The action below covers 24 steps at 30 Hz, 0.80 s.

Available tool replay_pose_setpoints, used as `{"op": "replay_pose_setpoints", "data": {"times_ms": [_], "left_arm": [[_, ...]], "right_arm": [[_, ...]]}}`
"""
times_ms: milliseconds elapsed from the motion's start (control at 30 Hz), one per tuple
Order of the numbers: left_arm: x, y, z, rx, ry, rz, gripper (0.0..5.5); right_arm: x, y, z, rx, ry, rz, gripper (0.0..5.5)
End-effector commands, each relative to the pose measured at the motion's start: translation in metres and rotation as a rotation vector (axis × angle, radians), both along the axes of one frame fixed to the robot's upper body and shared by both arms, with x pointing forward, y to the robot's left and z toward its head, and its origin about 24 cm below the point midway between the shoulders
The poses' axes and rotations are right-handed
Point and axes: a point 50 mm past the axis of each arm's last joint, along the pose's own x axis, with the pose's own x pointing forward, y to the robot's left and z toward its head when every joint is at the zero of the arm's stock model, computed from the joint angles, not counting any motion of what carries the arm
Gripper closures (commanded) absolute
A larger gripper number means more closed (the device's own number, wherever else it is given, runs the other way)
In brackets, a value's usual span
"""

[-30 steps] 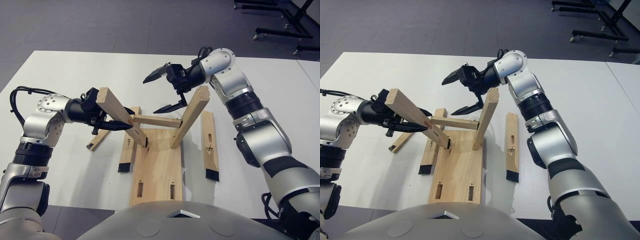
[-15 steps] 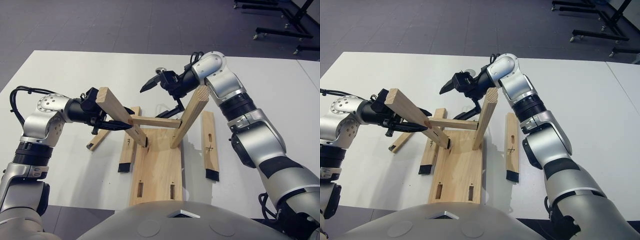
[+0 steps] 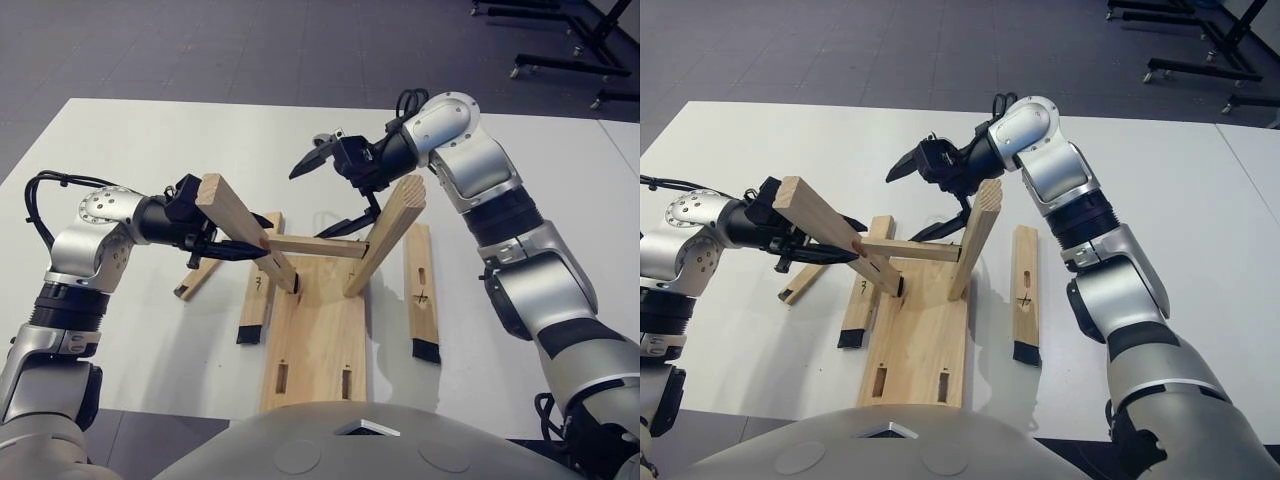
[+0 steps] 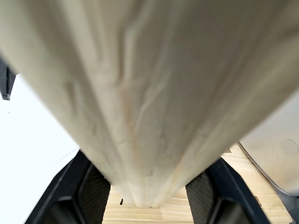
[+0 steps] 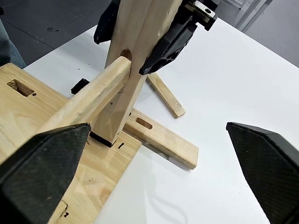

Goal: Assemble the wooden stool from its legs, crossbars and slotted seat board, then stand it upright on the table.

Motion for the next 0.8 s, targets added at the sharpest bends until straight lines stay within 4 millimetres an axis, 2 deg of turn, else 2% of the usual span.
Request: {"op": "replay_pose_setpoints", "data": {"times_ms": [33, 400, 800], "left_arm": [[-0.021, -0.003, -0.044, 0.132, 0.223, -0.018, 3.47], [-0.023, -0.008, -0.039, 0.151, 0.213, -0.034, 3.47], [-0.023, -0.009, -0.039, 0.156, 0.209, -0.038, 3.47]], "right_arm": [[-0.021, 0.014, -0.013, -0.018, 0.082, 0.175, 0.1], [-0.04, 0.018, -0.013, -0.047, 0.091, 0.246, 0.1], [-0.048, 0.025, -0.017, -0.069, 0.089, 0.284, 0.1]]}}
